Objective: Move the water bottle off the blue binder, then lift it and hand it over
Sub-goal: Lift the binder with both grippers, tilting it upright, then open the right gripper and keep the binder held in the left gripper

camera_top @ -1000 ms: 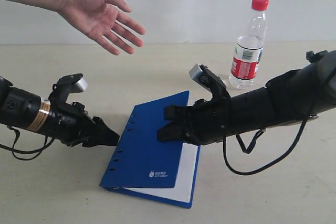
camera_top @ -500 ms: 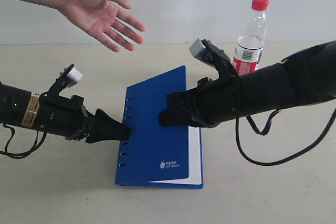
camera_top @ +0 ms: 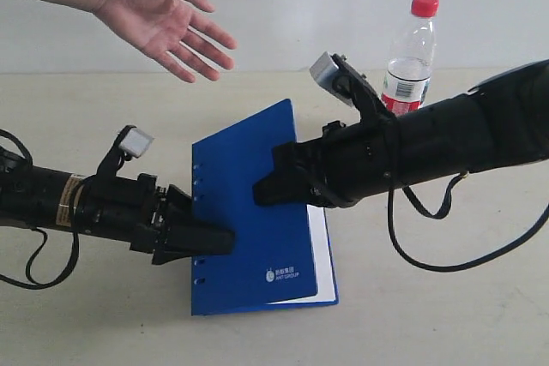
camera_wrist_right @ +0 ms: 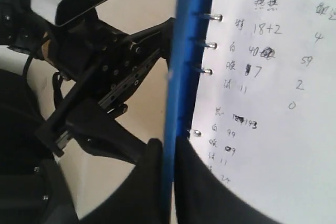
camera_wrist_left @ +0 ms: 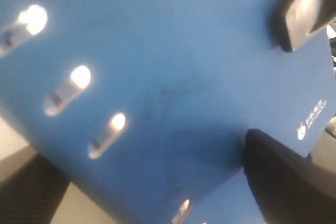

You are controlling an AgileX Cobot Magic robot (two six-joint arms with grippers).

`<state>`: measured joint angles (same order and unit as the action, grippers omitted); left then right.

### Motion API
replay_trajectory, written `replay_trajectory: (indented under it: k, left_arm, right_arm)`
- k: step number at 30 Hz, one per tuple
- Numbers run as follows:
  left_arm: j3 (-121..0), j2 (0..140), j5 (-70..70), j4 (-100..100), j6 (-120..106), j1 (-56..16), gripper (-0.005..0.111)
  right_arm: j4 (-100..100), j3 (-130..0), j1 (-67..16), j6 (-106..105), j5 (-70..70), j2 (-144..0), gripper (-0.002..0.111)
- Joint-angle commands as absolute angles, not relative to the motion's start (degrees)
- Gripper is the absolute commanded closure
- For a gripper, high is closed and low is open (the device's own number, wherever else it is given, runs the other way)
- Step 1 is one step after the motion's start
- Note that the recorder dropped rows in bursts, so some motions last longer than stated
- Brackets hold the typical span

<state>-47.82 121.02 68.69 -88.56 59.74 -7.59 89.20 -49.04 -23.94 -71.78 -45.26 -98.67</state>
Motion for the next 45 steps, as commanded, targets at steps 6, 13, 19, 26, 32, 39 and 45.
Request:
replay_trajectory:
  k: [6, 13, 19, 26, 32, 39, 45]
  left_arm:
    - [-50.0, 120.8, 70.0, -88.3, 62.3, -9.9, 0.042]
    - [-50.0, 120.0, 70.0, -88.8, 61.9, -8.9, 0.102]
    - [-50.0, 120.0, 70.0, -88.8, 63.6, -6.0, 0.102]
    - [-49.9, 119.9, 70.0, -88.7, 65.2, -3.7, 0.102]
    - [-49.1, 116.8, 70.0, -88.9, 67.7, -2.9, 0.102]
    - [-45.0, 108.8, 70.0, -89.1, 67.7, -3.0, 0.102]
    - [-42.0, 100.5, 56.6, -88.6, 69.2, -3.2, 0.102]
  right_arm:
    - [92.1, -50.0, -23.8, -74.2, -52.8, -97.8, 0.108]
    - [88.7, -50.4, -23.8, -75.5, -43.7, -97.8, 0.081]
    - [76.3, -50.7, -23.8, -64.7, -30.5, -97.8, 0.005]
    - [50.7, -53.4, -23.8, -41.9, -24.7, -97.8, 0.004]
    - [44.4, -56.9, -23.8, -33.9, -28.8, -97.8, 0.004]
    - [42.2, -59.4, -23.8, -27.9, -37.7, -97.8, 0.004]
    - [21.2, -60.7, -23.8, -7.5, -39.1, -97.8, 0.005]
